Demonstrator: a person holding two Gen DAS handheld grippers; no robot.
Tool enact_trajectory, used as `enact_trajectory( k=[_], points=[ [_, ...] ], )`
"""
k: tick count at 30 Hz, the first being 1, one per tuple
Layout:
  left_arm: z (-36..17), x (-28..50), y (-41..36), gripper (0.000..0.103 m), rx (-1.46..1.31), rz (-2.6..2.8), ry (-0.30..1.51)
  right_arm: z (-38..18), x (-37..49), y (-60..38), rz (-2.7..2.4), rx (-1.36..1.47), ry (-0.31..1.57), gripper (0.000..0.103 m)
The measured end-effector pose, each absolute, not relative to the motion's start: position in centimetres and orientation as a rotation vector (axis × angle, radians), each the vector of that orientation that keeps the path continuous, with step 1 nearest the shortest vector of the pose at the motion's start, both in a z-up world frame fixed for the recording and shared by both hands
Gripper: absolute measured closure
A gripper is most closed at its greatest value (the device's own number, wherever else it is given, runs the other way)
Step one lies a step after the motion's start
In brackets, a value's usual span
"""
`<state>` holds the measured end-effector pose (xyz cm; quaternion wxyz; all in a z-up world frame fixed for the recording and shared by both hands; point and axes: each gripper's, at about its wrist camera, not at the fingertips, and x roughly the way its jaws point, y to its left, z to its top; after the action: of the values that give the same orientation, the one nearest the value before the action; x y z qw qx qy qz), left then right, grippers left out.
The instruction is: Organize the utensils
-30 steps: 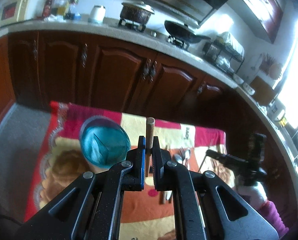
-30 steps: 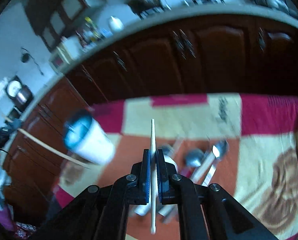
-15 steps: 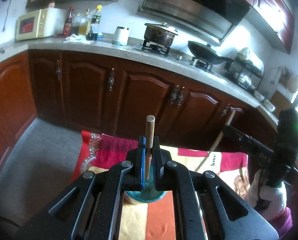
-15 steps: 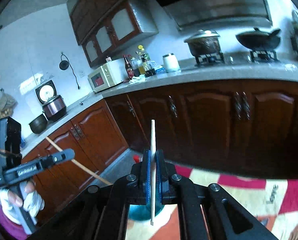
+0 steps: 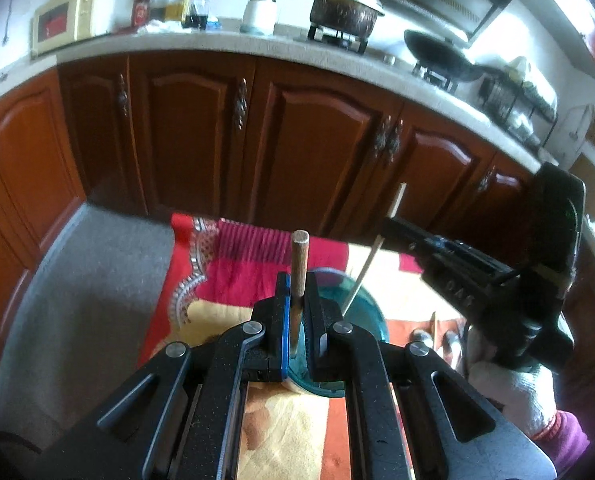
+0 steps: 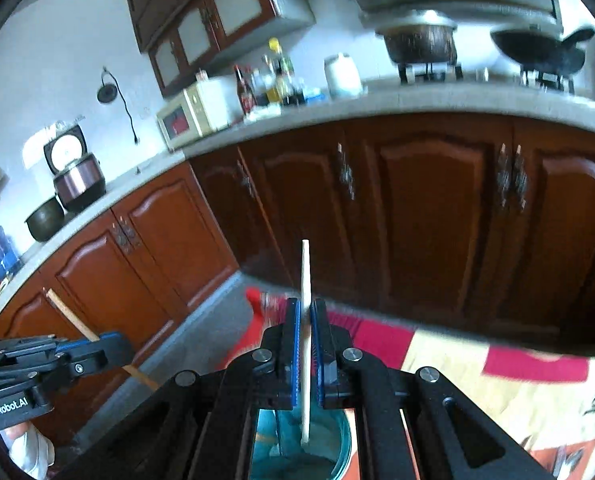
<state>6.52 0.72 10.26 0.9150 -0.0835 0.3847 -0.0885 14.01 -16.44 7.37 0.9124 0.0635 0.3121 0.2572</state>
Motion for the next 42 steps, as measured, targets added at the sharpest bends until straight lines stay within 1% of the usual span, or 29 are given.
enact_trajectory(
  k=[5,7,9,10,11,13,15,16,17,21,28,30,32,34,42],
  points=[
    [8.8,7.3,0.0,0.098,-0.155,-0.166,0.815,4.6,14.8,-16.5,0.548,0.137,0.741,0.098],
    [8.5,7.6,-0.1,0.098,-0.165,-0.159,0.825,4.3,14.8,-16.9,0.537,0.152,0.745,0.098],
    [8.3,7.6,-0.2,0.096,-0.169,-0.154,0.833,4.1,14.6,-17.4,0.539,0.166,0.758,0.097],
    [8.2,7.5,-0.2,0.093,-0.17,-0.152,0.834,4.0,14.5,-17.6,0.535,0.166,0.762,0.094],
    [8.1,7.4,-0.2,0.086,-0.173,-0.151,0.834,4.1,14.3,-17.7,0.534,0.164,0.765,0.093],
    [8.1,7.2,-0.1,0.075,-0.177,-0.147,0.832,4.2,13.7,-18.2,0.537,0.161,0.765,0.091],
    [8.2,6.9,-0.3,0.072,-0.17,-0.143,0.825,4.3,13.0,-18.6,0.533,0.16,0.764,0.083],
    [8.3,6.6,-0.4,0.07,-0.163,-0.139,0.82,4.3,12.7,-18.9,0.532,0.165,0.764,0.076],
    [8.4,6.6,-0.6,0.067,-0.16,-0.136,0.818,4.3,12.4,-19.1,0.53,0.176,0.764,0.074],
    [8.9,5.6,-1.1,0.067,-0.143,-0.131,0.808,4.4,10.9,-20.1,0.524,0.193,0.768,0.074],
    [10.6,2.9,-2.0,0.066,-0.109,-0.113,0.734,5.2,7.7,-21.3,0.485,0.162,0.746,0.074],
    [11.1,2.1,-2.3,0.063,-0.097,-0.111,0.714,5.4,6.8,-21.8,0.47,0.156,0.74,0.073],
    [11.6,1.4,-2.7,0.063,-0.085,-0.114,0.694,5.6,5.8,-22.4,0.456,0.156,0.736,0.068],
    [12.1,0.6,-3.3,0.062,-0.069,-0.117,0.676,5.6,5.0,-22.9,0.447,0.159,0.734,0.066],
    [13.1,-1.7,-5.3,0.062,-0.034,-0.147,0.639,5.5,2.2,-25.0,0.401,0.169,0.752,0.065]
  ],
)
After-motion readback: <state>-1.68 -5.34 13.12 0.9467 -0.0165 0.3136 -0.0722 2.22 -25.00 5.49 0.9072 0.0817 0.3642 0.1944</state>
